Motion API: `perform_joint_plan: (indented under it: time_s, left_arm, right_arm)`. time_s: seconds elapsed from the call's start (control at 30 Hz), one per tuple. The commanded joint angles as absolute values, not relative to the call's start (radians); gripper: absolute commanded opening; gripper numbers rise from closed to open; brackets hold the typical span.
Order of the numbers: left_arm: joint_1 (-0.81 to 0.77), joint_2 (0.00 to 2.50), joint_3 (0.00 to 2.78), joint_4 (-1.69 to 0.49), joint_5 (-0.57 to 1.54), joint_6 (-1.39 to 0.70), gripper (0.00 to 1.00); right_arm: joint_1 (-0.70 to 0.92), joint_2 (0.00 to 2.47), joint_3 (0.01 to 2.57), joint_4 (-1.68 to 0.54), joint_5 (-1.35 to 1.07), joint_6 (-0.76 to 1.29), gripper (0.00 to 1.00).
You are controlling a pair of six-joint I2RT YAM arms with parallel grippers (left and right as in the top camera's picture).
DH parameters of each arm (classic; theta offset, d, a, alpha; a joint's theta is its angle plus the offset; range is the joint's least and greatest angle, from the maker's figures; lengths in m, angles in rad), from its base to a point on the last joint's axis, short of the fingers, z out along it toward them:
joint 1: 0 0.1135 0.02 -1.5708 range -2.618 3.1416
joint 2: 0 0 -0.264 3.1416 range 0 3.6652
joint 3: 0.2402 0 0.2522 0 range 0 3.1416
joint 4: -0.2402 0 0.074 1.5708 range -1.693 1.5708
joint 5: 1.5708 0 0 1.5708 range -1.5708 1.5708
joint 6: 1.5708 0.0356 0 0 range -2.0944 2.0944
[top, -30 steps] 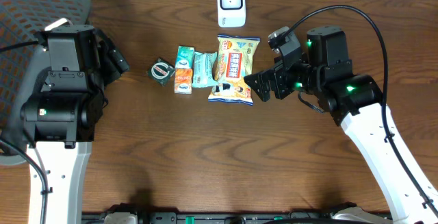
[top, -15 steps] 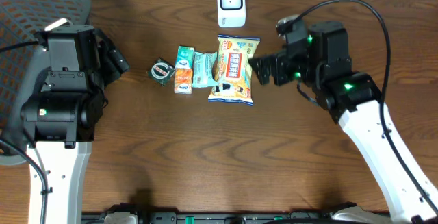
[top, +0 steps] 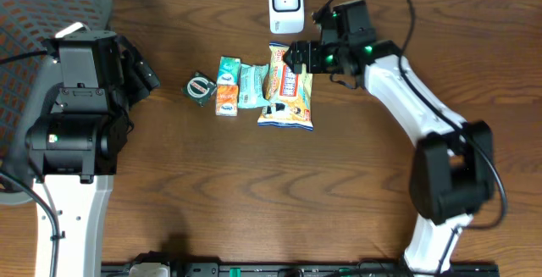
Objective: Scan the item barcode
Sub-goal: 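Grasp the yellow bag's edge with the right gripper and lift, then flip the yellow bag over and lay it right of the row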
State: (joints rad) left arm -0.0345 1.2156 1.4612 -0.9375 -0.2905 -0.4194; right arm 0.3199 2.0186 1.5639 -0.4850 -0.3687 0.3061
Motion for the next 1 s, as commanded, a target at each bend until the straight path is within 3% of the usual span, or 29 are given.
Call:
perform_joint_plan:
  time_s: [0.0, 0.37, 0.47, 0.5, 0.53, 0.57, 0.6, 0.63, 0.83, 0.97]
  left_arm:
    - [-0.031, 1.208, 1.474, -0.939, -0.301, -0.424, 0.97]
    - [-0.031, 1.208, 1.474, -0.939, -0.301, -0.424, 0.98]
    - [-0.031, 1.208, 1.474, -0.939, -0.301, -0.424, 0.98]
    - [-0.031, 1.208, 1.474, -0.939, -0.301, -0.424, 0.98]
    - [-0.031, 1.208, 1.474, -0.939, -0.301, -0.424, 0.98]
    - [-0.031, 1.208, 1.474, -0.939, -0.301, -0.424, 0.98]
    - [-0.031, 1.208, 1.474, -0.939, -0.301, -0.424, 0.97]
    - [-0.031, 1.208, 1.474, -0.939, -0.301, -0.424, 0.97]
    - [-0.031, 1.208, 1.474, -0.939, -0.301, -0.424, 0.98]
    - [-0.031, 1.208, 1.474, -0.939, -0.301, -0.424, 0.98]
  right_arm:
    - [0.311, 2.108, 1.612, -0.529, -0.398, 0.299, 0.97]
    - [0.294, 2.276, 1.612, -0.586, -0.572, 0.287, 0.96]
    - [0.303, 2.317, 1.612, -0.577, -0.607, 0.287, 0.81]
    - [0.303, 2.327, 1.612, -0.576, -0.638, 0.287, 0.61]
    - [0.303, 2.328, 1.612, -0.576, -0.649, 0.287, 0.54]
    - [0.302, 2.328, 1.612, -0.576, -0.657, 0.287, 0.40]
    - [0.298, 2.317, 1.613, -0.576, -0.657, 0.287, 0.15]
    - [0.294, 2.314, 1.614, -0.576, -0.655, 0.287, 0.04]
    - [0.221, 2.159, 1.617, -0.627, -0.535, 0.275, 0.01]
    - [0.218, 1.969, 1.617, -0.739, -0.082, 0.209, 0.01]
